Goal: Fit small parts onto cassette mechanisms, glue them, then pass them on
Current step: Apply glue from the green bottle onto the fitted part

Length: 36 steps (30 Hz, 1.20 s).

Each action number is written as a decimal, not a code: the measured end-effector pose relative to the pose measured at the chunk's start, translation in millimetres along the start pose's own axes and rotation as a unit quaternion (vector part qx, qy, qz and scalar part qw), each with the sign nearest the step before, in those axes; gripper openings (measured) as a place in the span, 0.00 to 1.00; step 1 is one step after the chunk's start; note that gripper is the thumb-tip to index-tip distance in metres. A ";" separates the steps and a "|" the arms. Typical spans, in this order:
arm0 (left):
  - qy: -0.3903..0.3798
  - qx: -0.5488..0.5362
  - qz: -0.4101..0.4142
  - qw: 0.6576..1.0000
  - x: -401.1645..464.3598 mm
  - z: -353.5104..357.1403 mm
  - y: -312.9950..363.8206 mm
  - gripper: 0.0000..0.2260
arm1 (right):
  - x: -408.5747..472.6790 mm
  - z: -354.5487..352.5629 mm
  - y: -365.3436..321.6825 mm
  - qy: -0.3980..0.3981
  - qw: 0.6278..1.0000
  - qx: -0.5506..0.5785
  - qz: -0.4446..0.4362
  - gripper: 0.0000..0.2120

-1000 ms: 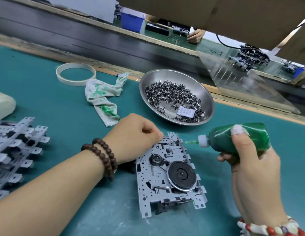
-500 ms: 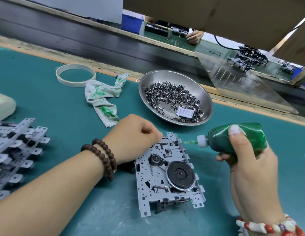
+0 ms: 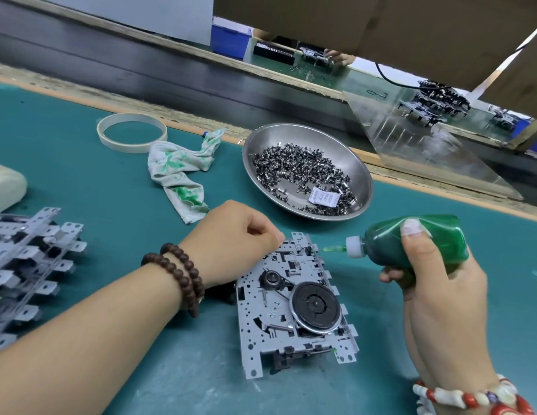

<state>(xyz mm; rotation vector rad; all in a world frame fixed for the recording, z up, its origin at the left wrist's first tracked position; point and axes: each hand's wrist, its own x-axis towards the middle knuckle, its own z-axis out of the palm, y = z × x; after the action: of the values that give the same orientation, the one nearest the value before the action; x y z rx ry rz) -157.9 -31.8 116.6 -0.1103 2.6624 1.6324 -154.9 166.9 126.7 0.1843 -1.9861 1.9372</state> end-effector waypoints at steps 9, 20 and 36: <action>0.001 -0.002 0.000 1.000 -0.3 0.3 -0.5 0.08 | 0.9 -0.3 3.0 0.000 1.000 -0.001 0.004 0.04; 0.000 0.000 -0.008 1.000 -0.4 -0.2 1.0 0.07 | 0.0 -0.2 -1.2 0.002 1.000 -0.002 0.002 0.09; -0.001 -0.001 0.006 1.000 0.5 0.6 -2.5 0.08 | -0.6 -0.6 -5.4 -0.005 0.999 0.041 0.030 0.08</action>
<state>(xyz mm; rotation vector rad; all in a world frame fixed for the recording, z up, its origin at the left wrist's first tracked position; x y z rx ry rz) -158.2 -32.5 114.0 -0.0940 2.6644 1.6378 -152.4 167.2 131.5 0.1577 -1.9400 2.0612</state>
